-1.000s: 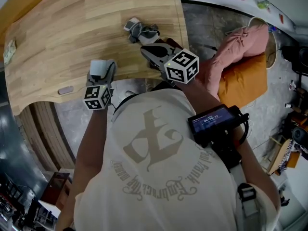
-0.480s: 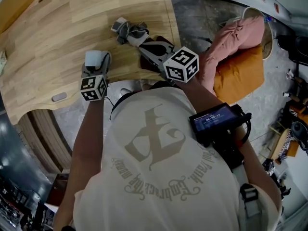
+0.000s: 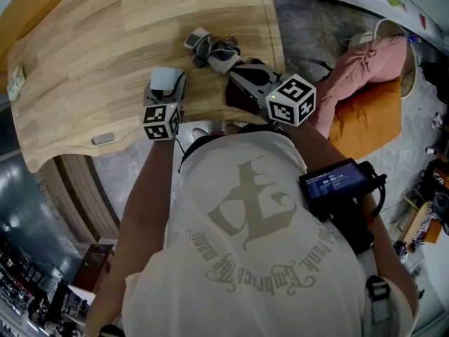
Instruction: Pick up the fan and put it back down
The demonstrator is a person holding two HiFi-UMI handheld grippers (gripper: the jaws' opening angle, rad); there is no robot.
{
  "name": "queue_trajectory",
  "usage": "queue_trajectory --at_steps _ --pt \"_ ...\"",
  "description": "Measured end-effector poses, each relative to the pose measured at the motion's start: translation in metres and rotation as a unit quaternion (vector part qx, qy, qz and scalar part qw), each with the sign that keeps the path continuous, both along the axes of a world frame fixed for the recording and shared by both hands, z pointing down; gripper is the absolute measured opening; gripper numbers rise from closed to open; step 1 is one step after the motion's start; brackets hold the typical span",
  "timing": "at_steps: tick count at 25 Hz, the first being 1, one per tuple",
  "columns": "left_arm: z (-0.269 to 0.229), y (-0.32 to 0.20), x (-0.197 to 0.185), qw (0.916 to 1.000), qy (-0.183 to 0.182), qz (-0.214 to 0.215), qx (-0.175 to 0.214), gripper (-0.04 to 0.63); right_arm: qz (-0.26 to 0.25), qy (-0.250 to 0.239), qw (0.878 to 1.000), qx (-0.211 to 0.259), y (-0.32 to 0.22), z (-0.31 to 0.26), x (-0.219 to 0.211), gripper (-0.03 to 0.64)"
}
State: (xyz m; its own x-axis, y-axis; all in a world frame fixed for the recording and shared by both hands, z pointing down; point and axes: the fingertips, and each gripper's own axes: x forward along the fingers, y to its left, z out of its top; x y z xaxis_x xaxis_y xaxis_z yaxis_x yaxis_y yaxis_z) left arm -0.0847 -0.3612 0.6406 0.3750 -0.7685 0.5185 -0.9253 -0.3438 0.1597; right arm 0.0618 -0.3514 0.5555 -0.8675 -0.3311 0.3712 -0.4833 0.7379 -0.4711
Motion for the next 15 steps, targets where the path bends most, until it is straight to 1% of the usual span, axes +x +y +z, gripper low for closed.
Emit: queue_trajectory --at_steps 5,9,15 --pt "0.001 0.000 0.005 1.0000 -0.002 0.004 0.000 0.235 0.002 0.001 1.000 0.002 -0.002 0.000 0.002 0.014" --pt "0.004 0.001 0.010 0.9996 -0.015 0.021 -0.007 0.235 0.004 -0.001 1.000 0.003 -0.003 0.000 0.002 0.014" --pt "0.004 0.005 0.009 0.9994 -0.015 0.024 -0.019 0.238 0.002 -0.006 1.000 0.008 -0.004 -0.005 -0.001 0.014"
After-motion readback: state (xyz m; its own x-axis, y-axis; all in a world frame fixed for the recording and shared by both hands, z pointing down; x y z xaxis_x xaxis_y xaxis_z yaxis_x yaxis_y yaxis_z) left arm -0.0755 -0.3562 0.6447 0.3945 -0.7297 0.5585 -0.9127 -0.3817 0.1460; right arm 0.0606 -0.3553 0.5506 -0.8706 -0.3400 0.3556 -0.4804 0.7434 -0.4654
